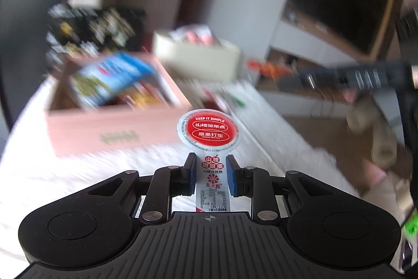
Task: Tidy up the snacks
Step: 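Grasp the red egg-tart packet with the right tool while the left holds the sachet, then drop the red packet into the pink box with the right tool while the left drops the sachet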
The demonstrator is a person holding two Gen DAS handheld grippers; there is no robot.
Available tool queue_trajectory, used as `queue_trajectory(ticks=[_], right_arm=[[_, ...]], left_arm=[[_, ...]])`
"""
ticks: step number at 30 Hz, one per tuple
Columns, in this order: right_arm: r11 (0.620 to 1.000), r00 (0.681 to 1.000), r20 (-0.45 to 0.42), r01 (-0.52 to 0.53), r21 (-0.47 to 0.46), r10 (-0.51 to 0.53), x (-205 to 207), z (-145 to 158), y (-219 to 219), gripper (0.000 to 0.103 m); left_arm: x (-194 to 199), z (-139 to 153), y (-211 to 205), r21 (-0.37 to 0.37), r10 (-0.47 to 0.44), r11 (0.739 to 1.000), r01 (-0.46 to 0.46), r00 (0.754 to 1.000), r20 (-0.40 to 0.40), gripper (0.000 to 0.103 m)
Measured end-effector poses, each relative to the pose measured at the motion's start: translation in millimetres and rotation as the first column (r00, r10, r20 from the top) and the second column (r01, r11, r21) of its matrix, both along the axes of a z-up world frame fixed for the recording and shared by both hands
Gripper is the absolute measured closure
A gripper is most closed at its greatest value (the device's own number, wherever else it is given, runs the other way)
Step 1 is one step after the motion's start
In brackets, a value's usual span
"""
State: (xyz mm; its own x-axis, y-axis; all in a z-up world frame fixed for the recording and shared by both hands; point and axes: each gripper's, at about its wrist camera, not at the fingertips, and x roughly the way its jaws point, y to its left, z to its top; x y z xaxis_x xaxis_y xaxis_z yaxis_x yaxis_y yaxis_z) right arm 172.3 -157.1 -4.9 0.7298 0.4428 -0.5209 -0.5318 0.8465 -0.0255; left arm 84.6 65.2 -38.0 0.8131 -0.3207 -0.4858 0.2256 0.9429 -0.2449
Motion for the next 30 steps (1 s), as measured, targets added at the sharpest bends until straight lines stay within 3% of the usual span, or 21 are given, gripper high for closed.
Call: queue_trajectory(ticks=[6,11,17,21,27,30], right_arm=[[0.996,0.990,0.106,-0.095,-0.005,0.095,-24.9,21.5,36.7,0.031],[0.993,0.974,0.195,-0.118,-0.012,0.118,-14.7,28.7,75.5,0.031],[0.995,0.988,0.122,-0.092,-0.036,0.096,33.5,7.6,117.4,0.031],[0.995,0.994,0.069,-0.079,-0.057,0.083,65.5,-16.6,137.0,0.031],[0.990,0.987,-0.087,-0.138,-0.015,0.136,103.9,-43.8,148.9,0.029],[0.988,0.988,-0.048,-0.148,-0.040,0.146,107.8,-39.8,160.5,0.029]], left_arm=[[2.8,50.0,46.7,-0.032,0.154,0.988,-0.151,0.977,0.146,0.075],[50.5,54.3,79.2,-0.118,0.199,0.976,-0.185,0.974,0.113,0.075],[123.3,32.3,101.9,-0.168,0.178,0.972,-0.163,0.981,0.073,0.077],[163.0,10.9,109.9,-0.122,0.141,0.982,-0.147,0.988,-0.059,0.078],[152.1,-21.0,118.0,-0.018,0.136,0.990,-0.138,0.987,-0.087,0.078],[138.2,-23.6,124.7,-0.050,0.120,0.991,-0.124,0.990,-0.077,0.078]])
